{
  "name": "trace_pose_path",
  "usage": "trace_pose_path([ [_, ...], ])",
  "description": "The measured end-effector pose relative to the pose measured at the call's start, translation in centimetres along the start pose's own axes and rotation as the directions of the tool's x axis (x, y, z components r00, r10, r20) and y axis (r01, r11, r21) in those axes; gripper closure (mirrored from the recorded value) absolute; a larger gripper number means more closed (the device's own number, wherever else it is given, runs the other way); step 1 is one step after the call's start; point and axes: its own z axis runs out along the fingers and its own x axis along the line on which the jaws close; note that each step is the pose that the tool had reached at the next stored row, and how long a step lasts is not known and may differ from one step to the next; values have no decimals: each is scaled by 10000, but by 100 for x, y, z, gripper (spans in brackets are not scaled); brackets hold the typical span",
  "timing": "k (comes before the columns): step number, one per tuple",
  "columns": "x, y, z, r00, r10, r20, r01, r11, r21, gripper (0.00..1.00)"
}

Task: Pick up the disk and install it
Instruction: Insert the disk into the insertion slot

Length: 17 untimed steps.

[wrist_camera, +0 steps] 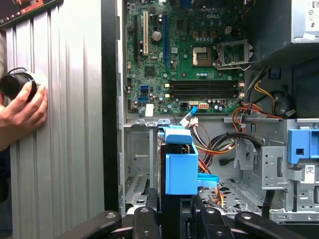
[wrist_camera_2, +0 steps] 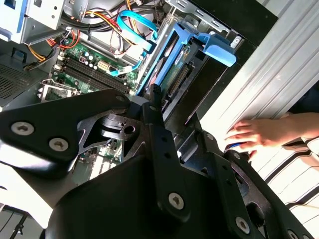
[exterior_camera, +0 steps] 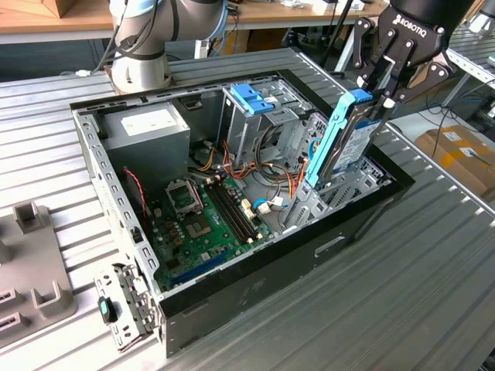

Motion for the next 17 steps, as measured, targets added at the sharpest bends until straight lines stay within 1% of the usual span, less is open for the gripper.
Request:
trace_pose_path([
  [12,-1,-6,15,10000,0,1,0,10000,0,65],
  [17,-2,-5,74,10000,0,2,0,10000,0,65],
])
